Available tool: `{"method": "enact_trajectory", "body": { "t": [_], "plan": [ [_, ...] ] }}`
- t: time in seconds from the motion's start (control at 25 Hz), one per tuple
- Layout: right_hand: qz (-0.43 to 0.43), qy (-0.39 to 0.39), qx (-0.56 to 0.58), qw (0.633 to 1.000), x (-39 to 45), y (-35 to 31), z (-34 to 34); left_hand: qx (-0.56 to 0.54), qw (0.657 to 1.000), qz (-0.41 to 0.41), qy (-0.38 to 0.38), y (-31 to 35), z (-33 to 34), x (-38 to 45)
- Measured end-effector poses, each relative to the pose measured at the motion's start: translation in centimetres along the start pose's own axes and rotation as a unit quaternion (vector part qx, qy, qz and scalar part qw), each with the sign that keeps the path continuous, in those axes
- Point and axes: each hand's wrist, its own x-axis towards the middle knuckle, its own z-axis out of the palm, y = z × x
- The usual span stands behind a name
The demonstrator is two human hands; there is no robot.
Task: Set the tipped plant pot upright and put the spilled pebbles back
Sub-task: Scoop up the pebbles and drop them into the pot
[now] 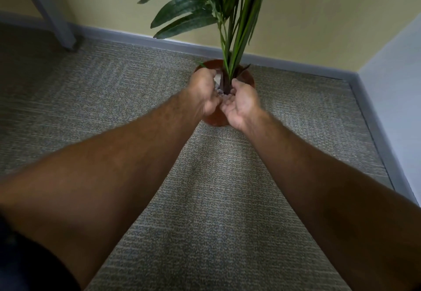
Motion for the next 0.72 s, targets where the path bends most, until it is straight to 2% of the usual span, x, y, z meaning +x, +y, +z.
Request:
{"method": "enact_trajectory", "body": {
  "t": [0.08,0.16,0.24,0.32,0.36,0.44,0.48,0.52,0.6,0.72],
  "plan": [
    [-0.017,0.008,-0.062,0.998,0.6,0.1,-0.6,-0.011,1.000,0.008,0.002,-0.4,-0.4,0.9],
    [-0.058,0.021,-0.173,0.983,1.3,0.1,-1.5,0.003,0.999,0.031,0.027,-0.8,-0.9,2.0],
    [-0.130,0.038,-0.328,0.935,2.1,-0.2,-2.4,0.036,0.995,0.066,0.064,-1.3,-1.6,3.1],
    [-0.198,0.043,-0.475,0.856,2.6,-0.6,-3.1,0.131,0.977,0.137,0.099,-1.7,-2.4,3.9],
    [-0.220,0.035,-0.541,0.811,2.8,-0.8,-3.4,0.234,0.947,0.190,0.112,-1.9,-3.0,4.2],
    [-0.249,0.014,-0.648,0.719,3.0,-1.0,-3.8,0.472,0.828,0.284,0.103,-2.2,-4.0,4.4],
    [-0.258,0.007,-0.683,0.684,3.0,-1.0,-4.1,0.554,0.768,0.310,0.082,-2.5,-4.4,4.4],
    [-0.269,0.001,-0.706,0.655,3.2,-0.9,-4.4,0.606,0.724,0.323,0.059,-2.8,-4.8,4.6],
    [-0.292,-0.003,-0.729,0.620,3.3,-0.4,-5.0,0.645,0.684,0.339,0.039,-3.5,-5.2,4.9],
    [-0.335,-0.006,-0.735,0.590,3.5,1.1,-5.7,0.652,0.668,0.356,0.035,-4.0,-5.5,5.2]
  ]
}}
